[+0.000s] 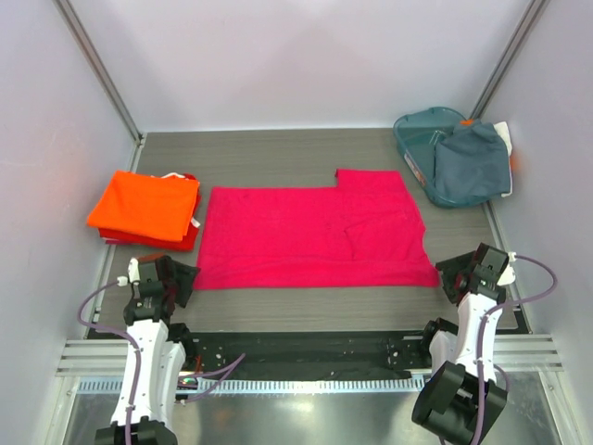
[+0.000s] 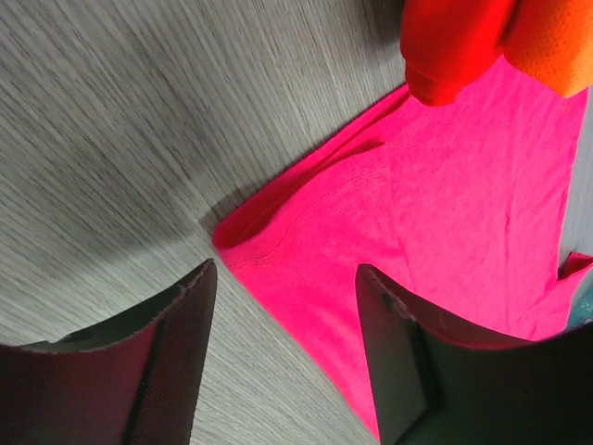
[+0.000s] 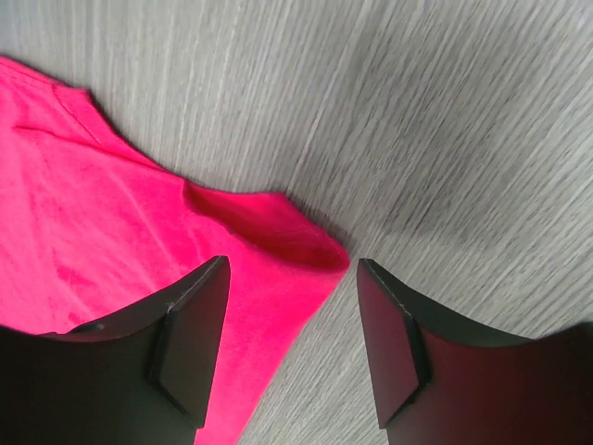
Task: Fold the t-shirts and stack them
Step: Fold the tshirt
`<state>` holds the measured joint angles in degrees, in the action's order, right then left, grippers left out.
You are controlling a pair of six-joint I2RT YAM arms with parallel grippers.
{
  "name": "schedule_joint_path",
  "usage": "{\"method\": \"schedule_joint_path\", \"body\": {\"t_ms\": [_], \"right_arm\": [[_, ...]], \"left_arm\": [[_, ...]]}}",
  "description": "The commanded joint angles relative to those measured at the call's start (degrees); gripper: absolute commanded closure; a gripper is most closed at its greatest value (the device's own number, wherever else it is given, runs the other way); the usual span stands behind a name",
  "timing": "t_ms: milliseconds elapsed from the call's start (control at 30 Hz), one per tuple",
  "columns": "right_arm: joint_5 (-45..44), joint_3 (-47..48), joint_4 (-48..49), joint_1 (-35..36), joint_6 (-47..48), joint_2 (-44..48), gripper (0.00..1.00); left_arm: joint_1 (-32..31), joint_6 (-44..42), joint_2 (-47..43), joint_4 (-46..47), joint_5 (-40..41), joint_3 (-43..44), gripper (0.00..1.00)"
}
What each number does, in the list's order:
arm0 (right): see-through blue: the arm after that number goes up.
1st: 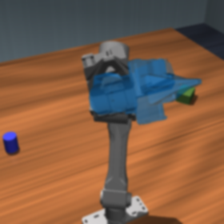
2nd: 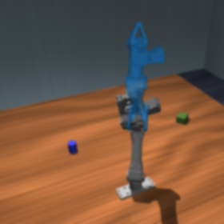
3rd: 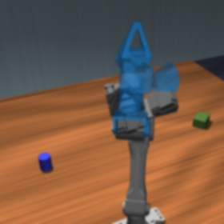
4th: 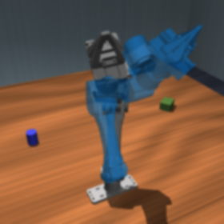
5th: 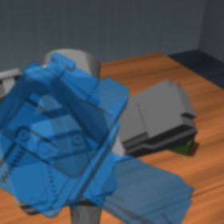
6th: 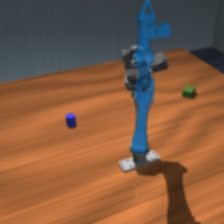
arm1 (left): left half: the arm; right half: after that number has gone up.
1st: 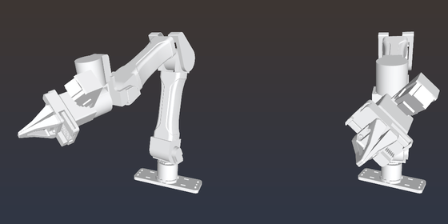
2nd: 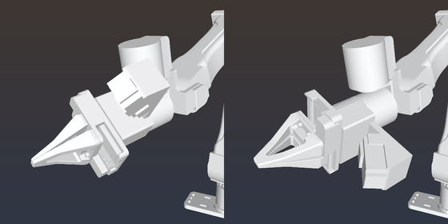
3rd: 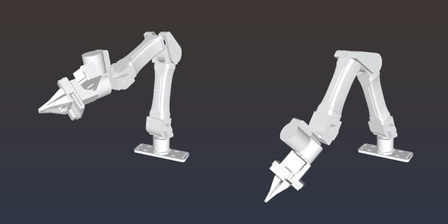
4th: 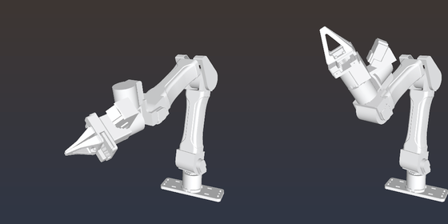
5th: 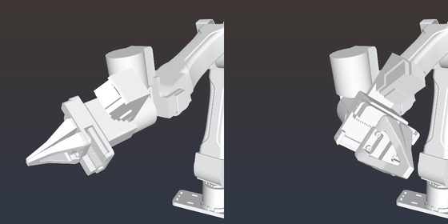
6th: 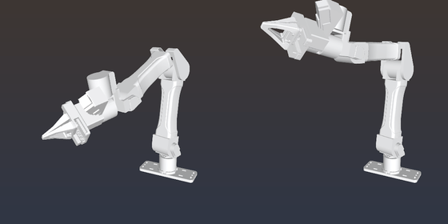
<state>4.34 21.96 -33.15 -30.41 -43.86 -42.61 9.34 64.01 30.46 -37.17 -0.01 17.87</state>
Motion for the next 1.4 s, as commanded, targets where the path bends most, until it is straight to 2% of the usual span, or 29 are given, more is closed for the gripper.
{"method": "schedule_joint_path", "body": {"t_ms": [0,167,200,300,367,433,467,533,567,733,867,1000,1133,1367], "right_arm": [[-2.1,1.9,-0.5,-0.3,0.1,2.5,0.37],[3.9,6.0,1.9,-0.1,3.4,4.3,0.39],[4.9,6.7,2.9,0.2,3.7,3.9,0.42],[5.4,11.1,3.5,3.2,5.1,-0.4,0.44],[3.7,15.1,3.8,8.9,5.9,-4.6,0.47],[-1.8,18.0,3.9,15.0,7.3,-7.3,0.48],[-3.2,20.6,4.0,20.9,7.9,-8.4,0.48],[-6.2,22.7,4.4,26.1,9.9,-12.3,0.48],[-6.4,24.4,4.6,29.8,10.9,-13.4,0.48],[-7.4,27.9,5.5,39.2,16.2,-21.9,0.53],[-10.3,29.8,6.8,46.3,17.5,-28.3,0.57],[-13.6,33.1,7.9,52.2,18.2,-36.3,0.59],[-16.3,38.1,8.2,56.2,18.9,-43.8,0.59],[-19.2,42.6,8.3,59.1,19.4,-51.9,0.59]], "left_arm": [[-0.6,-1.2,-1.2,-0.4,0.8,2.6,0.36],[-1.5,-4.1,0.3,0.3,0.2,7.2,0.36],[-1.7,-4.8,1.1,0.6,0.2,8.2,0.36],[-2.7,-8.4,5.8,0.8,-1.0,13.0,0.36],[-4.5,-9.4,8.8,0.8,-0.6,15.5,0.38],[-6.4,-10.3,10.3,1.4,-0.5,18.5,0.39],[-8.7,-10.4,11.2,1.9,-0.5,19.3,0.39],[-12.8,-10.9,13.9,4.2,1.6,21.4,0.39],[-16.7,-11.3,15.1,4.9,2.2,22.2,0.39],[-27.7,-12.7,25.5,8.5,7.5,28.5,0.39],[-30.1,-13.2,32.6,15.7,4.5,29.5,0.39],[-30.4,-13.9,38.0,16.5,4.1,30.7,0.41],[-30.4,-15.3,37.8,16.3,5.3,29.4,0.42],[-30.5,-15.4,26.3,13.5,2.4,25.2,0.42]]}}
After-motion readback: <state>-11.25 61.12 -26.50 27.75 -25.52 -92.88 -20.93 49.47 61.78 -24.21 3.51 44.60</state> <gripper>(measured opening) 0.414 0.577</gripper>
